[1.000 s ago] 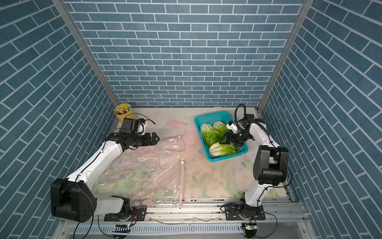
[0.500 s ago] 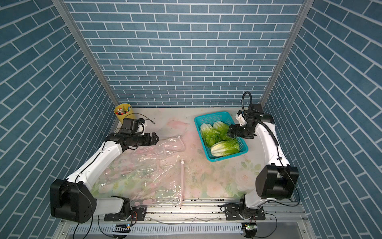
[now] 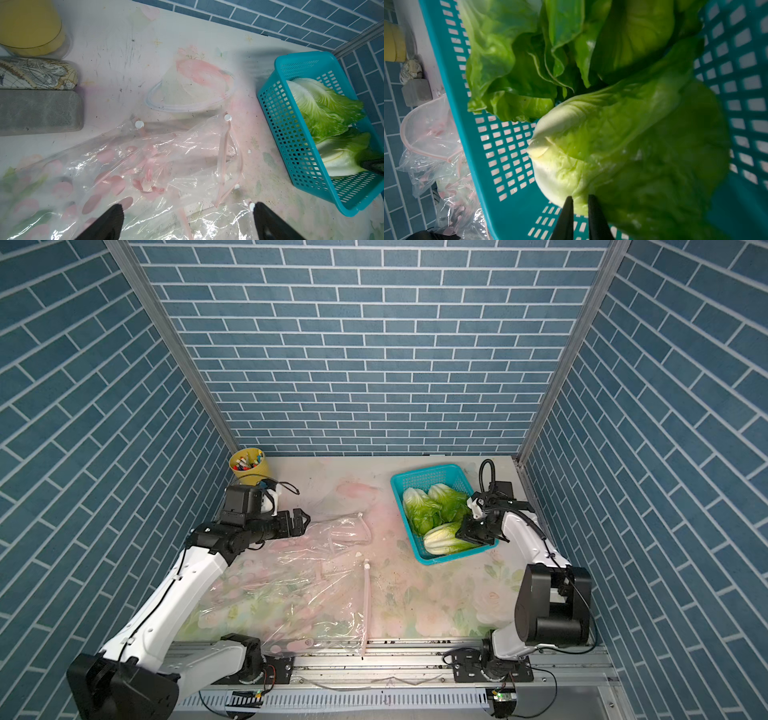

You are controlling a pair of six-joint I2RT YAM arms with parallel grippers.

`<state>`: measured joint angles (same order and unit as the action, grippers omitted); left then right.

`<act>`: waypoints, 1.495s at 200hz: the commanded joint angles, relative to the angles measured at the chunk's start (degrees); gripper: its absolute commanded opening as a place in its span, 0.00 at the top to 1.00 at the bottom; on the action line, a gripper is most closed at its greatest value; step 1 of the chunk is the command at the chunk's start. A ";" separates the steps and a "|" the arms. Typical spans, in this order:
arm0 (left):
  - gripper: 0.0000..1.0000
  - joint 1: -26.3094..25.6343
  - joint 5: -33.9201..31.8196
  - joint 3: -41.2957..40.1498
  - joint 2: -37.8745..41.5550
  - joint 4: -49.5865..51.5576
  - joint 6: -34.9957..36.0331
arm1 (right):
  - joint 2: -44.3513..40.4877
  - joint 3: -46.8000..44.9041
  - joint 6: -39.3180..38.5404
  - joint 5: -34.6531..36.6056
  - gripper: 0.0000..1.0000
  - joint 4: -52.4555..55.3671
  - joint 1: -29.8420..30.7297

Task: Open the zip-top bag and take out the chinese cabbages
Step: Place the Chinese cabbage in the basket, then reset both arms

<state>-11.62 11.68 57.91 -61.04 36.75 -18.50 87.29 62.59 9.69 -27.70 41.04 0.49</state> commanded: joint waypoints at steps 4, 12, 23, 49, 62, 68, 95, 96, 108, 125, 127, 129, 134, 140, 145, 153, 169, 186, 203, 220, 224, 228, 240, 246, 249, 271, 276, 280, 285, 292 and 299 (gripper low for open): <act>0.00 -0.25 1.68 -4.48 4.77 4.10 -4.45 | 2.26 -0.35 0.12 2.43 0.90 -5.87 0.13; 0.00 -0.33 1.84 -5.97 6.24 3.92 -5.47 | 2.78 -0.14 -0.28 1.50 0.91 -6.61 0.12; 0.00 -0.34 1.69 -7.36 7.86 2.91 -6.07 | 2.40 0.07 -0.21 -0.10 0.92 -7.38 0.15; 0.00 -0.28 -0.45 -6.02 10.45 -1.36 -4.20 | -2.43 1.99 0.34 -1.35 0.80 -6.50 0.58; 0.00 -0.34 -3.58 -4.64 12.43 -4.86 -1.68 | -5.58 3.41 -0.22 -0.02 0.67 -5.35 0.74; 0.00 -0.34 -5.08 -4.39 13.49 -7.13 -0.01 | -7.35 3.87 -0.49 1.28 0.58 -5.10 0.75; 0.00 -0.34 -10.45 -8.46 19.60 -21.93 9.16 | -15.81 2.36 -3.66 11.37 0.01 -10.45 0.79; 0.00 -0.34 -10.58 -8.75 19.75 -22.88 9.57 | -16.13 2.19 -3.73 12.07 0.01 -10.85 0.81; 0.00 -0.34 -12.93 -12.30 21.63 -29.97 13.92 | -19.32 -0.43 -4.79 18.73 0.01 -15.49 0.68; 0.00 -0.26 -19.96 -16.89 22.93 -34.36 16.65 | -22.66 -6.96 -4.25 28.33 0.01 -27.04 0.65; 0.00 -0.25 -20.78 -17.29 23.01 -34.55 16.65 | -22.97 -8.03 -3.21 29.90 0.01 -28.79 0.65; 0.00 -0.25 -21.54 -17.59 23.03 -34.77 16.66 | -23.20 -8.78 -2.10 31.92 0.01 -30.20 0.65; 0.00 -0.16 -22.74 -18.97 23.11 -35.30 16.66 | -23.73 -10.65 0.10 36.57 0.01 -32.74 0.63; 0.00 -0.08 -23.87 -20.78 23.38 -36.27 16.73 | -24.42 -12.62 -0.05 39.87 0.01 -35.08 0.57; 0.00 -0.01 -24.51 -22.24 23.61 -37.08 16.62 | -25.02 -14.46 -1.66 40.94 0.01 -37.24 0.52; 0.00 0.09 -25.48 -24.63 24.10 -38.53 15.88 | -26.37 -17.83 -4.41 40.18 0.01 -41.08 0.48; 0.00 0.41 -28.36 -29.43 25.40 -41.84 13.70 | -28.54 -23.82 -6.00 38.02 0.01 -47.75 0.51; 0.00 1.33 -31.97 -32.93 26.10 -44.13 10.28 | -28.49 -30.58 -6.22 37.56 0.01 -56.50 0.47; 0.00 2.76 -32.43 -35.12 25.18 -45.50 8.90 | -25.15 -36.08 -6.45 37.60 0.01 -65.04 0.51; 0.00 3.79 -32.72 -36.36 23.10 -46.67 8.33 | -19.69 -41.35 -7.14 36.62 0.01 -75.46 0.51; 0.00 4.02 -32.82 -36.55 22.56 -46.91 8.47 | -18.44 -42.55 -7.41 35.93 0.01 -78.19 0.48; 0.00 4.13 -33.05 -36.71 21.99 -46.96 8.42 | -17.06 -43.78 -7.95 35.35 0.01 -81.20 0.60; 0.00 4.49 -33.08 -36.85 20.66 -47.30 8.53 | -13.26 -46.30 -9.53 33.35 0.02 -87.78 0.60; 0.00 4.50 -32.73 -37.25 19.96 -48.03 9.31 | -11.28 -47.22 -10.22 32.27 0.02 -91.55 0.63; 0.00 4.50 -32.69 -37.39 19.52 -48.41 9.55 | -10.38 -47.59 -10.61 31.43 0.02 -93.12 0.65; 0.00 4.59 -32.21 -39.14 16.12 -52.36 10.20 | -6.22 -45.49 -12.96 26.11 0.02 -93.03 0.81; 0.00 4.59 -32.10 -39.58 15.08 -53.51 10.37 | -6.45 -44.84 -12.55 26.24 0.02 -91.41 0.52; 0.00 4.59 -31.96 -39.92 14.25 -54.56 10.46 | -6.24 -44.58 -12.31 26.24 0.02 -91.42 0.33; 0.00 4.59 -31.59 -40.35 13.18 -55.84 10.69 | -5.78 -44.44 -12.12 26.66 0.02 -91.51 0.30; 0.00 4.59 -30.91 -41.00 11.28 -58.11 11.08 | -5.51 -44.31 -11.86 26.97 0.02 -91.58 0.22; 0.00 4.55 -30.08 -41.21 9.75 -59.92 12.43 | -5.19 -44.24 -11.60 27.09 0.02 -91.74 0.05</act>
<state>-7.35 -20.03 18.44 -47.13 -15.11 -8.60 79.59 18.70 2.44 1.91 -51.86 0.64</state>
